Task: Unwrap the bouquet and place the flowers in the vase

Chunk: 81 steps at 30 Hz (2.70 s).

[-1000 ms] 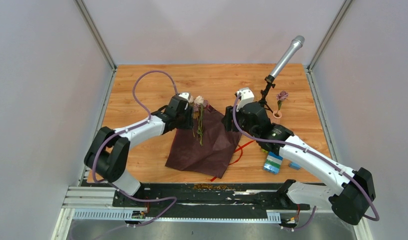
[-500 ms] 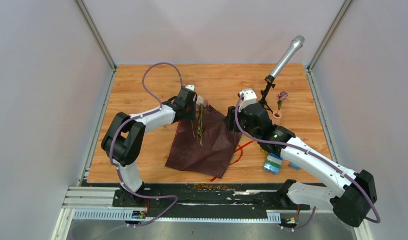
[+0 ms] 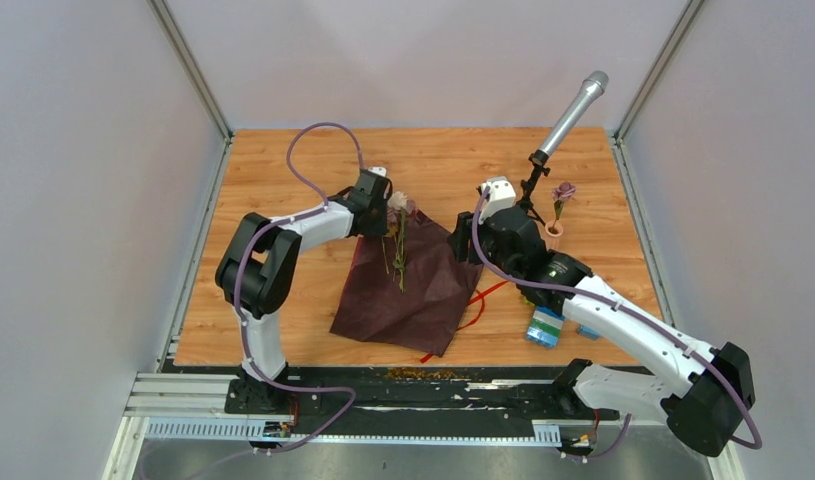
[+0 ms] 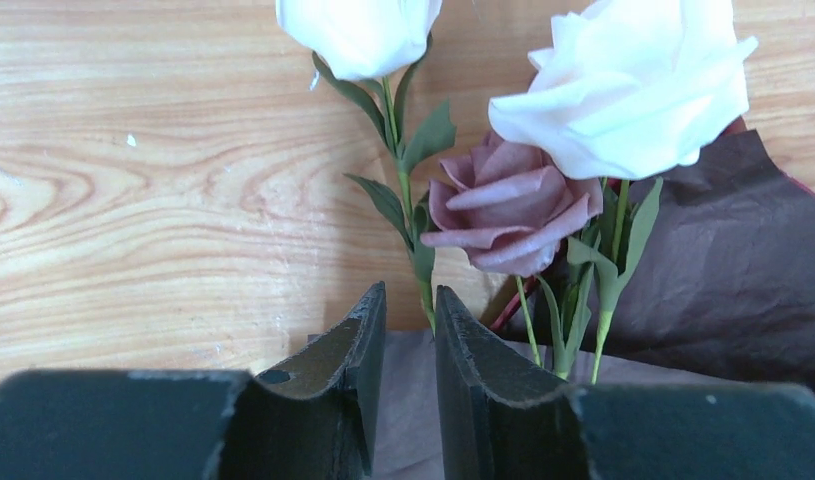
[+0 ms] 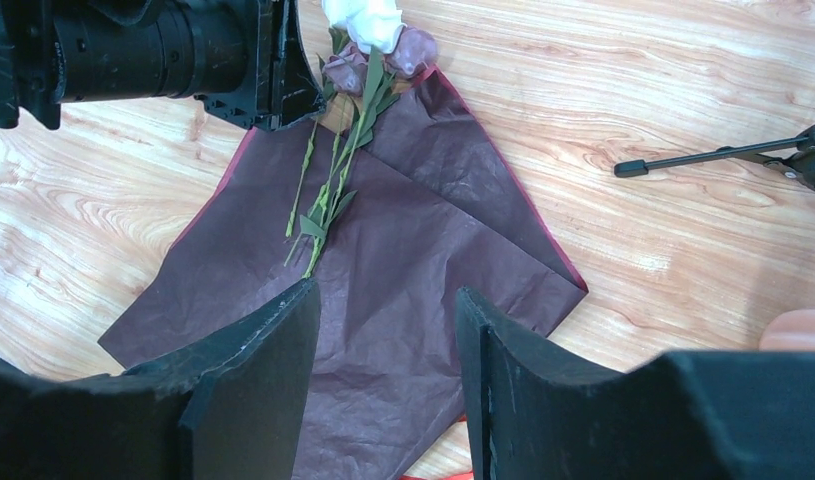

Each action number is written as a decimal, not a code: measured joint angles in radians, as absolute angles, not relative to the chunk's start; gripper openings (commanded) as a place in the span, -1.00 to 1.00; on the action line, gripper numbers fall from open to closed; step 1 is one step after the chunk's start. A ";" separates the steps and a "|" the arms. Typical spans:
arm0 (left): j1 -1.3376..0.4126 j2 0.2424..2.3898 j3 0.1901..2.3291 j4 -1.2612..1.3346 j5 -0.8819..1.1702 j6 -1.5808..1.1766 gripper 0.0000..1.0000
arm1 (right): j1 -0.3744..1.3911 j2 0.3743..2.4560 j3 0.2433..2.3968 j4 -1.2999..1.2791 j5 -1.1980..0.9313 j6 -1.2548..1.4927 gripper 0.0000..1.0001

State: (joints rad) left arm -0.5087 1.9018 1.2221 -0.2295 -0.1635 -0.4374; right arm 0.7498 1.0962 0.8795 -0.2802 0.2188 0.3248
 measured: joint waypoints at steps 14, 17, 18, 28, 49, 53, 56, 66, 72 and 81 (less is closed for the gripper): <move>-0.503 1.976 1.290 -0.234 -0.141 -0.402 -0.72 | 0.750 1.081 0.863 -0.288 0.227 0.335 0.04; -0.502 1.979 1.293 -0.234 -0.140 -0.399 -0.93 | 0.750 1.077 0.855 -0.293 0.228 0.339 0.04; -0.501 1.979 1.293 -0.234 -0.139 -0.399 -0.98 | 0.750 1.075 0.851 -0.294 0.230 0.339 0.04; -0.481 1.932 1.233 -0.202 -0.153 -0.412 -1.00 | 0.750 1.065 0.848 -0.295 0.245 0.340 0.04; -0.481 1.150 0.834 0.001 0.201 -0.493 -1.00 | 0.750 0.939 0.799 -0.103 0.020 0.377 0.59; -0.520 1.033 0.757 0.144 0.389 -0.552 -1.00 | 0.750 0.933 0.799 0.018 -0.118 0.427 0.62; -0.554 0.963 0.719 0.263 0.479 -0.609 -1.00 | 0.750 0.943 0.799 0.106 -0.223 0.476 0.61; -0.609 0.918 0.680 0.462 0.617 -0.705 -1.00 | 0.750 1.002 0.845 0.234 -0.392 0.577 0.25; -0.623 0.935 0.680 0.480 0.662 -0.714 -1.00 | 0.750 1.023 0.867 0.280 -0.449 0.594 0.10; -0.629 0.941 0.680 0.514 0.677 -0.724 -1.00 | 0.750 1.032 0.869 0.289 -0.482 0.601 -0.16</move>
State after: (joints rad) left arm -0.6289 0.9405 0.6804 0.5140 0.6769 -0.7238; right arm 0.7498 1.0317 0.8688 0.2893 -0.4824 0.6014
